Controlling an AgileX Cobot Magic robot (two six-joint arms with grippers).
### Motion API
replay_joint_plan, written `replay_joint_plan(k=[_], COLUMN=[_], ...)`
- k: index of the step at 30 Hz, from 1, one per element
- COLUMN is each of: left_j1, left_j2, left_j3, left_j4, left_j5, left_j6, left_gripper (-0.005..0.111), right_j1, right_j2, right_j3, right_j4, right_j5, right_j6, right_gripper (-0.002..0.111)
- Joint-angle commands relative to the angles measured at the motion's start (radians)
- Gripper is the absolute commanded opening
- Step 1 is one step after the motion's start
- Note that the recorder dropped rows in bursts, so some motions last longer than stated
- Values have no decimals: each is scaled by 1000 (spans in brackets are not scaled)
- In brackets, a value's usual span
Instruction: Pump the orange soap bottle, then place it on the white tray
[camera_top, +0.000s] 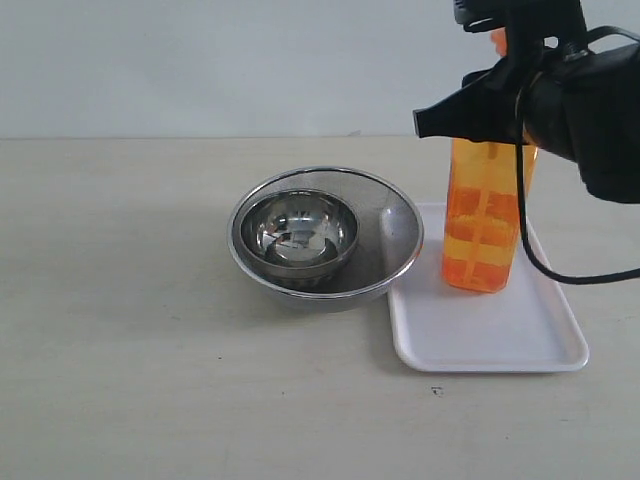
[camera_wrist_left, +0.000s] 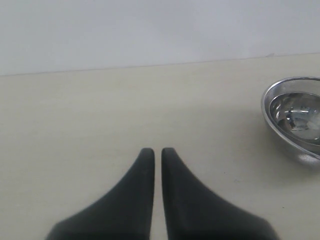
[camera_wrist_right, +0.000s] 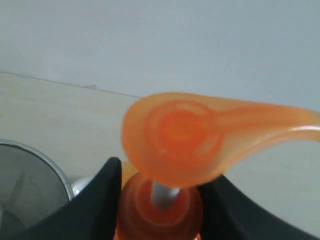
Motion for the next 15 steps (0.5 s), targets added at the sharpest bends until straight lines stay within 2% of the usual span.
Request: replay_joint_plan(k=[1, 15], left_j1=[1, 1], left_j2=[-8, -8], left_j3=[4, 4], left_j4=[10, 10], left_j5=[2, 2], left_j6=[-11, -11], left_gripper=[5, 5], right_j1=[0, 0], right_j2=[-27, -45], right_j3=[14, 14], right_j4=[31, 100], right_j5=[-19, -96], right_j6=[-44, -182], right_gripper=[0, 0])
